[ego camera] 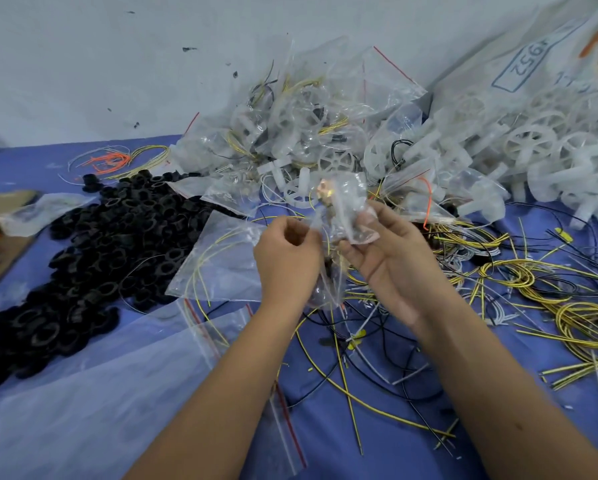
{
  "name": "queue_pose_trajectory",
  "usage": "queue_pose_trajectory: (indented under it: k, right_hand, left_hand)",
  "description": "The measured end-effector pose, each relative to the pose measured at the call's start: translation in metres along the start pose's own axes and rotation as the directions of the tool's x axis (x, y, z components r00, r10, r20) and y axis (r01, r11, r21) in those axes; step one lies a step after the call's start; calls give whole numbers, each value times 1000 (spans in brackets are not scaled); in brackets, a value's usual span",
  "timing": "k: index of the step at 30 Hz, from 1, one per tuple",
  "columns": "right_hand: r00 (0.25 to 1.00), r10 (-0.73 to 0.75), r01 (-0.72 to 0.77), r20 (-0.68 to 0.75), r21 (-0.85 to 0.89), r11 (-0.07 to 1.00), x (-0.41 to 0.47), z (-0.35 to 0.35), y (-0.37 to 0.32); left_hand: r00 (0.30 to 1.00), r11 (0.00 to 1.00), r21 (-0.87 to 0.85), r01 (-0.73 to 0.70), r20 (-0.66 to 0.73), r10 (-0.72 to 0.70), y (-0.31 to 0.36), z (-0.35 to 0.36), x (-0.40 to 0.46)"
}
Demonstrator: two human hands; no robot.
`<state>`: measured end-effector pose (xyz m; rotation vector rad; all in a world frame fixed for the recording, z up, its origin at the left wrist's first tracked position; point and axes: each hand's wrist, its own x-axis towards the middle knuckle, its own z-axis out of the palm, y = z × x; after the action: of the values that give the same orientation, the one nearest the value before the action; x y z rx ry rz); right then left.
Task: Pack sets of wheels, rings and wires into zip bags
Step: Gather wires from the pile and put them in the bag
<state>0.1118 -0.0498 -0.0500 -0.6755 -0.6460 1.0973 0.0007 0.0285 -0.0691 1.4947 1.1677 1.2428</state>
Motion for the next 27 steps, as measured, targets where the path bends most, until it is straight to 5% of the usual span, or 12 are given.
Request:
queue_pose_trajectory:
  k: [4,8,12,14,18,24,27]
  right_hand:
    - [996,38,-60,-85,-270,961,-1,6,12]
    - [991,18,-82,-133,-493,866,-1,1,16]
    - [986,-53,-66,-161,-654,754,0,0,19]
    - [981,-114,-49,-158,-767,640,0,-5,21]
    - [959,-282,100,36,-971,218,-2,-9,22]
    - [935,-267,233,235,-972,-41,-3,-3,20]
    - [955,-260,175,141,-978,114,-3,1,20]
  left_hand:
    - [994,957,-275,87,-42,-102,11,-2,0]
    - [992,973,-200,-112,-75,99,20,-8,2]
    - [975,984,-74,-161,142,170,29,-23,17]
    - [949,988,26,-155,281,142,33,-29,24]
    - [900,987,138,-82,437,14,40,-33,26]
    - [881,999,32,-26,473,8,57,-34,21]
    - [855,999,-37,13,519,8,66,-36,18]
